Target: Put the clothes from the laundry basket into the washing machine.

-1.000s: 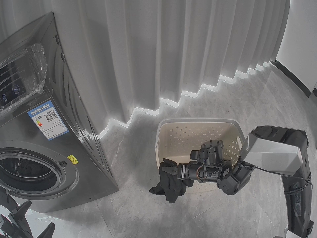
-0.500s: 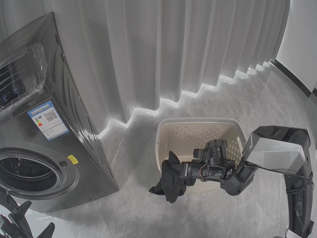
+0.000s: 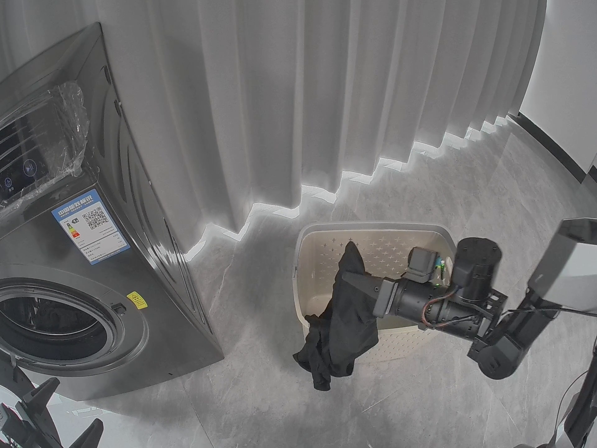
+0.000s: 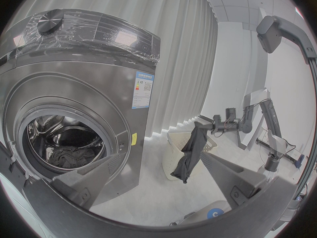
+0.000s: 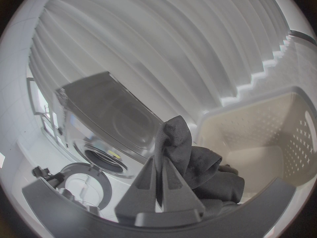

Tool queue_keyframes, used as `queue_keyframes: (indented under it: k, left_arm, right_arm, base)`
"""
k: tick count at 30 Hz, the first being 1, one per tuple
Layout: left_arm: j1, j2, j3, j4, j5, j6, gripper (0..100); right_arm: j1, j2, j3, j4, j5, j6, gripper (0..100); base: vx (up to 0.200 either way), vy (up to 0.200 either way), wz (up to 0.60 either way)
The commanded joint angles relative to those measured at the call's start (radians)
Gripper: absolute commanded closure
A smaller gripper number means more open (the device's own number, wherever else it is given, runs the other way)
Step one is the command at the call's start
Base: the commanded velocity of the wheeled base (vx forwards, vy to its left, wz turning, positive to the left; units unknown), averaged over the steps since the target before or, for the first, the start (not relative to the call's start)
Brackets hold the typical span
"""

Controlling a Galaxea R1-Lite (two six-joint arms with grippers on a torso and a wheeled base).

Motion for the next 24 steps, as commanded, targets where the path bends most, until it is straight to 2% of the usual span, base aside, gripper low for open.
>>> queue_keyframes:
  k: [1,5,6,7,8,10,17,20,22,24]
  left_arm:
    - [0.0,0.002,0.015,-0.001,-0.001,-0.003,0]
    - [0.0,0.002,0.015,-0.001,-0.001,-0.006,0]
    - [0.0,0.002,0.015,-0.001,-0.001,-0.008,0]
    - [0.0,0.002,0.015,-0.001,-0.001,-0.011,0]
    - [0.0,0.002,0.015,-0.001,-0.002,-0.012,0]
    - [0.0,0.002,0.015,-0.001,-0.002,-0.014,0]
    - [0.0,0.002,0.015,-0.001,-0.001,-0.001,0]
    - [0.0,0.002,0.015,-0.001,-0.002,0.002,0]
    - [0.0,0.002,0.015,-0.001,-0.002,-0.001,0]
    - [0.0,0.002,0.015,-0.001,-0.002,-0.001,0]
  right_arm:
    - [0.055,-0.185,0.1,-0.087,-0.001,0.035,100]
    - [0.087,-0.25,0.114,-0.173,-0.004,0.089,100]
    - [0.087,-0.25,0.114,-0.173,-0.004,0.089,100]
    - [0.113,-0.299,0.138,-0.187,-0.004,0.153,100]
    - [0.127,-0.323,0.147,-0.185,-0.001,0.185,100]
    - [0.145,-0.354,0.15,-0.177,0.001,0.215,100]
    - [0.147,-0.395,0.132,-0.173,0.001,0.19,100]
    - [0.127,-0.394,0.133,-0.17,0.002,0.189,100]
    - [0.119,-0.392,0.141,-0.17,0.025,0.19,100]
    - [0.111,-0.389,0.158,-0.171,0.073,0.189,100]
  base:
    - [0.0,0.0,0.0]
    - [0.0,0.0,0.0]
    - [0.0,0.0,0.0]
    - [0.0,0.0,0.0]
    - [0.0,0.0,0.0]
    - [0.0,0.0,0.0]
    - [0.0,0.0,0.0]
    - [-0.2,0.0,0.0]
    - [-0.2,0.0,0.0]
    - [-0.2,0.0,0.0]
